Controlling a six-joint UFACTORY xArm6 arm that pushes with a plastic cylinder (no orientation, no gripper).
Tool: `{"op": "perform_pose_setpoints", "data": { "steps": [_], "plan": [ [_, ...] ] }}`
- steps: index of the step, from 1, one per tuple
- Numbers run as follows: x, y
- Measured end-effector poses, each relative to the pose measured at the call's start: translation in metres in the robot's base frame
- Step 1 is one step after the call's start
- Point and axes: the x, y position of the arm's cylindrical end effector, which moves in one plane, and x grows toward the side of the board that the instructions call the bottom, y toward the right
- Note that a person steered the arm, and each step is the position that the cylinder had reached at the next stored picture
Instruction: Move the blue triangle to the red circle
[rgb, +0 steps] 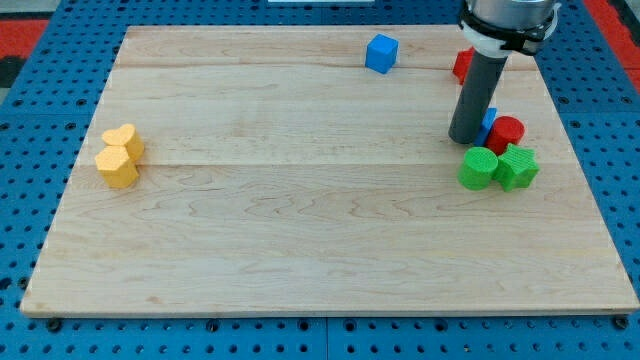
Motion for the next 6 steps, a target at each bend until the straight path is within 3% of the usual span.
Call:
{"op": "perform_pose_setpoints", "data": {
  "steps": [2, 4, 6],
  "plan": [
    [-0.052, -0.069],
    [-0.043, -0.003],
    [-0.026, -0.001]
  ]
}}
